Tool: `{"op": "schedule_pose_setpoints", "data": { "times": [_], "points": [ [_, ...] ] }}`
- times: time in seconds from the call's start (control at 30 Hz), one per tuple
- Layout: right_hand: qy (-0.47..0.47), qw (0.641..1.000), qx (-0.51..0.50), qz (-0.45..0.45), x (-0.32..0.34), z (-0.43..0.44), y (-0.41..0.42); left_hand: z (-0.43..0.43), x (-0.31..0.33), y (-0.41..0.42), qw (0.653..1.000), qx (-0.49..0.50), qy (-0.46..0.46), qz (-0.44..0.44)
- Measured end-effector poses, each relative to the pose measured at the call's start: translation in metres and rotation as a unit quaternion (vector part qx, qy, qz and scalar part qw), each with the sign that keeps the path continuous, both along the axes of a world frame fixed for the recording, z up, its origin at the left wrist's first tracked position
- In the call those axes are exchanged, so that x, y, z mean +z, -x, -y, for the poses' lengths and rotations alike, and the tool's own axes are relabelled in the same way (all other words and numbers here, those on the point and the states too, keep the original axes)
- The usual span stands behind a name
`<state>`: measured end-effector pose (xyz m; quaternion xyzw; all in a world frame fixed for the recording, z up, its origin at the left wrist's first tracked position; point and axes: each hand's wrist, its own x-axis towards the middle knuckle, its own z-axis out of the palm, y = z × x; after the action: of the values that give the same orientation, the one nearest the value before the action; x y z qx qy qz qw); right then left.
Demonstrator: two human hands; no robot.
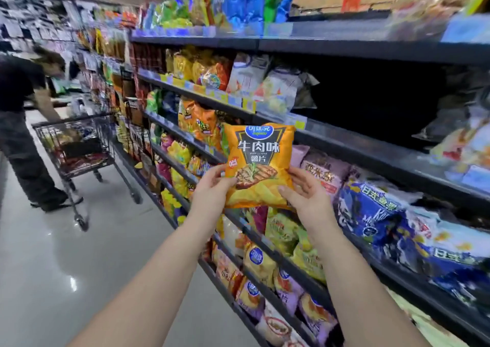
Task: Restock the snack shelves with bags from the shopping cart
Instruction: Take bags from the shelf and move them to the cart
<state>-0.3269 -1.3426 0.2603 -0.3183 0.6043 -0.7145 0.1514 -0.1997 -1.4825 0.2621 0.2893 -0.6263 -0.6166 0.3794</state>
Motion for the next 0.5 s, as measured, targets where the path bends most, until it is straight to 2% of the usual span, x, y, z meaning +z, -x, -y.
{"op": "schedule_pose_setpoints", "data": {
  "times": [0.13,0.33,0.43,0.5],
  "points": [
    [0.035,0.994,-0.089,-0.050,0.040,0.035,0.066,0.049,0.048,0.086,0.997,-0.059,0.055,-0.021],
    [0.001,0.967,-0.219,-0.129,0.092,0.048,0.154,0.087,0.099,0.204,0.981,-0.148,0.126,0.004],
    [-0.021,0.956,-0.266,-0.121,0.112,0.045,0.191,0.094,0.115,0.260,0.969,-0.208,0.130,0.004],
    [-0.037,0.953,-0.288,-0.093,0.120,0.042,0.212,0.098,0.121,0.297,0.959,-0.229,0.168,0.021]
  ]
}}
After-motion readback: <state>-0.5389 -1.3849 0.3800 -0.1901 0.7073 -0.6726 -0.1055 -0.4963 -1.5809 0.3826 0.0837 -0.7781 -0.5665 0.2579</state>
